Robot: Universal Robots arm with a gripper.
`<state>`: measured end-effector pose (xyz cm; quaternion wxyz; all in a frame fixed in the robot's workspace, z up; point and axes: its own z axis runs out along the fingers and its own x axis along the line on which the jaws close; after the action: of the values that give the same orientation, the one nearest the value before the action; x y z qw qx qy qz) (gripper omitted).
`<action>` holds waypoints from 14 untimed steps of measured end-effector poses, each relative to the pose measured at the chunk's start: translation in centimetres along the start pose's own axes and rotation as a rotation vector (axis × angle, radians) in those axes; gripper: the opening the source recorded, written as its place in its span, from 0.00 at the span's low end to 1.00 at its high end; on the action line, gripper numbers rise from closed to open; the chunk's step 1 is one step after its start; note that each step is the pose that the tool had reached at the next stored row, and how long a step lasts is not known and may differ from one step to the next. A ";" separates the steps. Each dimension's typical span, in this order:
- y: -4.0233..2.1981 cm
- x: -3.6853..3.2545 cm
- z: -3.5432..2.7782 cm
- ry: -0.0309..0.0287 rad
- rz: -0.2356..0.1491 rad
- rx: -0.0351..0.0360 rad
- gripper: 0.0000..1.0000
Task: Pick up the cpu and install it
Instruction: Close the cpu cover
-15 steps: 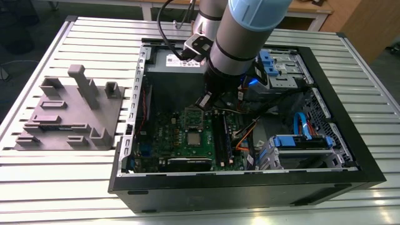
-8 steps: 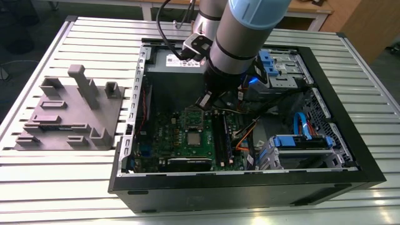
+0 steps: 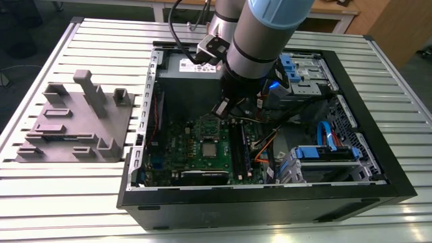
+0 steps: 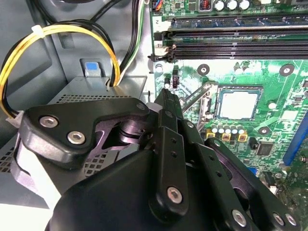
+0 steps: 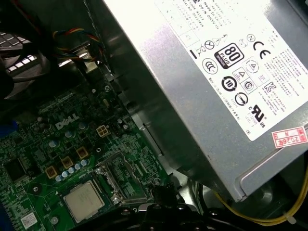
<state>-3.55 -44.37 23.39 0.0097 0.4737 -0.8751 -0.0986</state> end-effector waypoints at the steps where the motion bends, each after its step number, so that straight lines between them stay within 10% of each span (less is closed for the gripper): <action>1: 0.00 0.00 -0.02 0.0002 -0.001 -0.0001 0.10; 14: 0.09 -0.04 -0.49 0.0008 -0.004 -0.0003 0.10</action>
<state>-3.55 -44.37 23.89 0.0100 0.4754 -0.8742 -0.0986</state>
